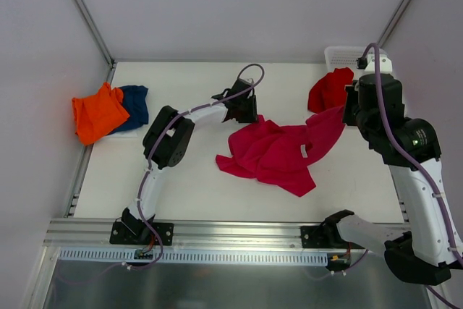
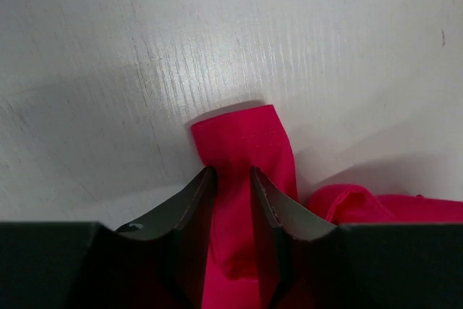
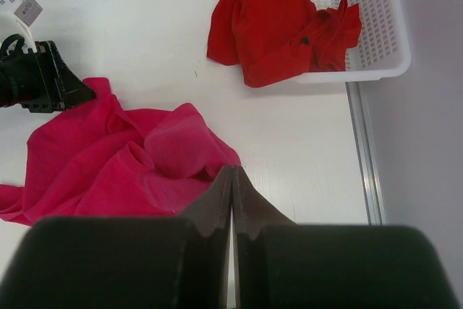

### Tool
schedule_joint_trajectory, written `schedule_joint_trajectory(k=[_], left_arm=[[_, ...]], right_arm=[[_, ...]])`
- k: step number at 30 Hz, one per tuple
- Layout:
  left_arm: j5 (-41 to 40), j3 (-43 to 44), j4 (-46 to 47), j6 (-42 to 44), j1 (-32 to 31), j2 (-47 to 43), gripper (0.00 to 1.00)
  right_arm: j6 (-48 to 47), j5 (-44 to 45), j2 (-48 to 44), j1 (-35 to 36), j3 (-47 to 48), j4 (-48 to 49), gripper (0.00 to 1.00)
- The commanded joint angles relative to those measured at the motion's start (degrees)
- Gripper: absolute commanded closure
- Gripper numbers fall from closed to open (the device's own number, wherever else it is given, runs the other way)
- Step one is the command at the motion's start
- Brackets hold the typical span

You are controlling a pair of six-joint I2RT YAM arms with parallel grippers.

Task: Fold and stack the t-shirts
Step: Flatten the tshirt out

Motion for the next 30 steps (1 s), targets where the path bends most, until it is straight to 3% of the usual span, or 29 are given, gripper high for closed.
schedule_joint_trajectory(k=[1,2,3,8,12,21,30], left_arm=[[-0.86,0.02,-2.46,0.6,-0.69,1.64,0.75],[-1.64,0.45,-2.55,0.78,-0.69,1.82,0.93],[-2.17,0.54,-3.07,0.95,-0.69,1.99,1.0],[-5.16,0.46,-3.34,2.18,-0.69,1.65,1.0],[-17.25,-4.27,-3.52,5.16,-0.69,-5.11,1.0],[-35.03,-10.01,-7.99,13.42,-0.69,-36.19,1.0],[-41.19,-8.07,-15.54,20.37,-0.87,-57.22,1.0]], right_arm=[[0.97,1.15,-1.25,-0.32,-0.83,1.45,0.99],[0.97,1.15,-1.51,-0.32,-1.35,1.45,0.99],[0.97,1.41,-1.77,-0.41,-1.44,1.45,0.99],[0.62,2.29,-2.65,-0.32,-2.32,1.45,0.99],[-0.08,3.96,-2.74,-0.32,-3.02,1.63,1.0],[-1.32,4.23,-0.2,-0.85,-3.9,4.61,1.0],[-4.91,5.36,2.79,-2.25,-0.06,10.41,1.0]])
